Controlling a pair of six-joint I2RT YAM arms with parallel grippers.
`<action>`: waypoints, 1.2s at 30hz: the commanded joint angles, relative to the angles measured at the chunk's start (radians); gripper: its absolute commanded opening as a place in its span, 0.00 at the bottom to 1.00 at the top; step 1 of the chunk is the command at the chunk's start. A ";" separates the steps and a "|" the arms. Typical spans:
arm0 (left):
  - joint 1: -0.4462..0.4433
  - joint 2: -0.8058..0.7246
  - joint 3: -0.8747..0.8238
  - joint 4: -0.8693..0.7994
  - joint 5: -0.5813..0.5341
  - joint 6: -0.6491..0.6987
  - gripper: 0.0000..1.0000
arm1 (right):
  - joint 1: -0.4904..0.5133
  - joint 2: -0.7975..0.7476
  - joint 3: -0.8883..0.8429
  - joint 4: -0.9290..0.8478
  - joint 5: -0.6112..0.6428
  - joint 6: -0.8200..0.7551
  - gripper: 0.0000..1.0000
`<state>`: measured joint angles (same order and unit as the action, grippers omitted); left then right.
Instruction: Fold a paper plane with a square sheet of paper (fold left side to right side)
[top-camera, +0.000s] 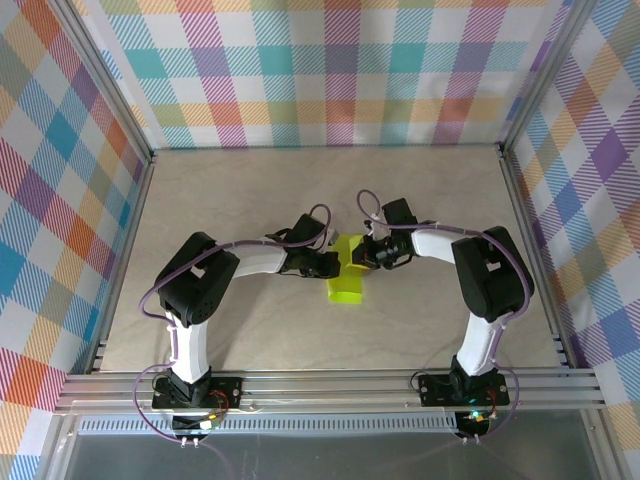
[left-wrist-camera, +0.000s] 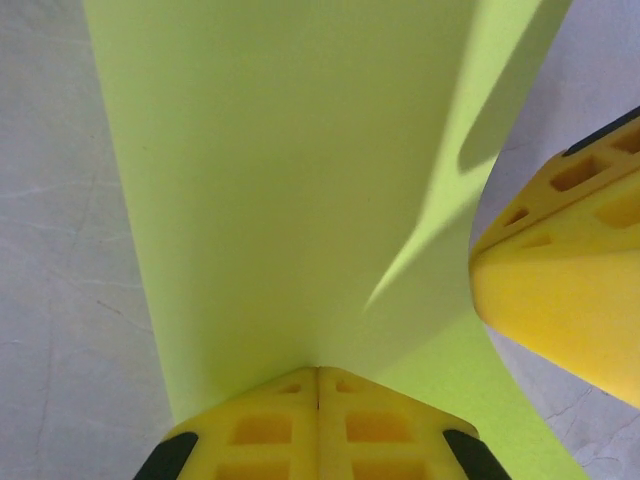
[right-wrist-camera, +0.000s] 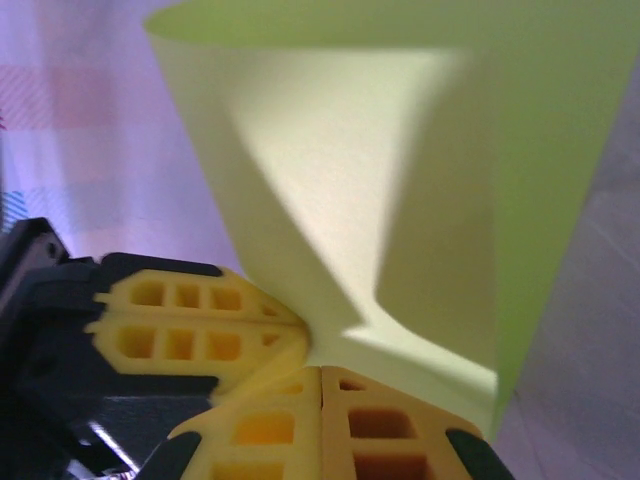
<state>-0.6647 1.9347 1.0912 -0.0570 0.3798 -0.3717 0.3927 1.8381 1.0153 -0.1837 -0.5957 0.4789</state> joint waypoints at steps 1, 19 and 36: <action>-0.013 0.015 -0.011 -0.073 -0.041 0.027 0.00 | 0.007 0.029 0.056 0.053 -0.051 0.027 0.00; -0.013 0.008 -0.015 -0.070 -0.028 0.025 0.00 | 0.043 0.194 0.156 -0.037 0.043 0.007 0.00; -0.014 -0.084 -0.148 -0.063 0.027 -0.011 0.00 | 0.040 0.241 0.186 -0.212 0.224 -0.042 0.00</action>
<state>-0.6655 1.8744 0.9997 -0.0189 0.3828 -0.3737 0.4412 2.0209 1.2091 -0.2913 -0.5144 0.4702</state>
